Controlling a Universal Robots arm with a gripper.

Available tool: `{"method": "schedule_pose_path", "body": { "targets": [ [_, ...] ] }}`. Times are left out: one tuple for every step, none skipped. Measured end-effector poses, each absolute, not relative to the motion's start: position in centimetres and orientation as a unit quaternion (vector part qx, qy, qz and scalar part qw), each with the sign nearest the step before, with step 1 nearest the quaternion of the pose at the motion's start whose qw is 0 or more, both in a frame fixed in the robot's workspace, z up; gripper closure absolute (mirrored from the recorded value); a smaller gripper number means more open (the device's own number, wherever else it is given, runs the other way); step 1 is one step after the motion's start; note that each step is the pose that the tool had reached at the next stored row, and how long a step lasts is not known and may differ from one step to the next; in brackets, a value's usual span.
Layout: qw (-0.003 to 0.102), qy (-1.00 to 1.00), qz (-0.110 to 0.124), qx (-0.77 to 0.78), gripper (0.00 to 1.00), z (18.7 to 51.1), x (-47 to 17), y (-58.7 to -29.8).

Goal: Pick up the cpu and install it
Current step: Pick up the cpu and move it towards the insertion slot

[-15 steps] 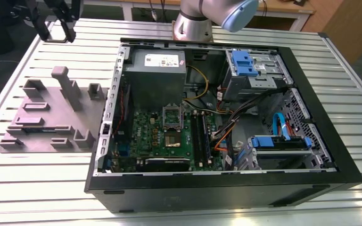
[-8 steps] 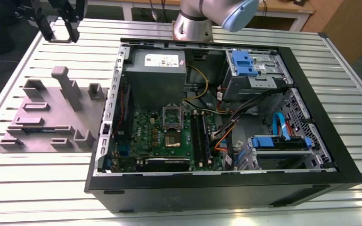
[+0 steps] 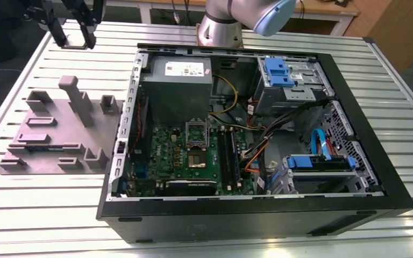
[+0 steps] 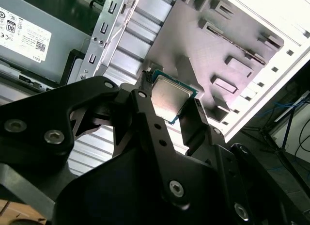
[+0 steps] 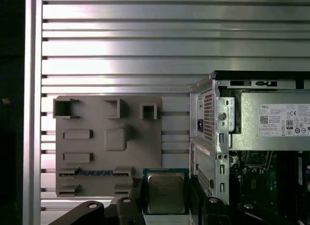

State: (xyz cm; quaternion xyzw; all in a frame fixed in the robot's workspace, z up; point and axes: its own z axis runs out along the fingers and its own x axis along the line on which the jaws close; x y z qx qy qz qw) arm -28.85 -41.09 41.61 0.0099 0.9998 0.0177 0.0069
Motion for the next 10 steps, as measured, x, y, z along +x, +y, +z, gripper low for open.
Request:
{"method": "schedule_pose_path", "body": {
  "targets": [
    [0.007, 1.000, 0.018, 0.010, 0.53, 41.61, -28.77, -41.09],
    [0.007, 1.000, 0.018, 0.010, 0.53, 41.61, -28.69, -41.10],
    [0.007, 1.000, 0.018, 0.010, 0.53, 41.61, -28.62, -41.09],
    [0.007, 1.000, 0.018, 0.010, 0.53, 41.61, -28.56, -41.09],
    [0.007, 1.000, 0.018, 0.010, 0.53, 41.61, -28.48, -41.09],
    [0.007, 1.000, 0.018, 0.010, 0.53, 41.61, -28.40, -41.09],
    [0.007, 1.000, 0.018, 0.010, 0.53, 41.61, -28.33, -41.09],
    [0.007, 1.000, 0.018, 0.010, 0.53, 41.61, -28.26, -41.09],
    [0.007, 1.000, 0.018, 0.010, 0.53, 41.61, -28.21, -41.10],
    [0.007, 1.000, 0.018, 0.010, 0.53, 41.61, -28.16, -41.09]
  ]
}}
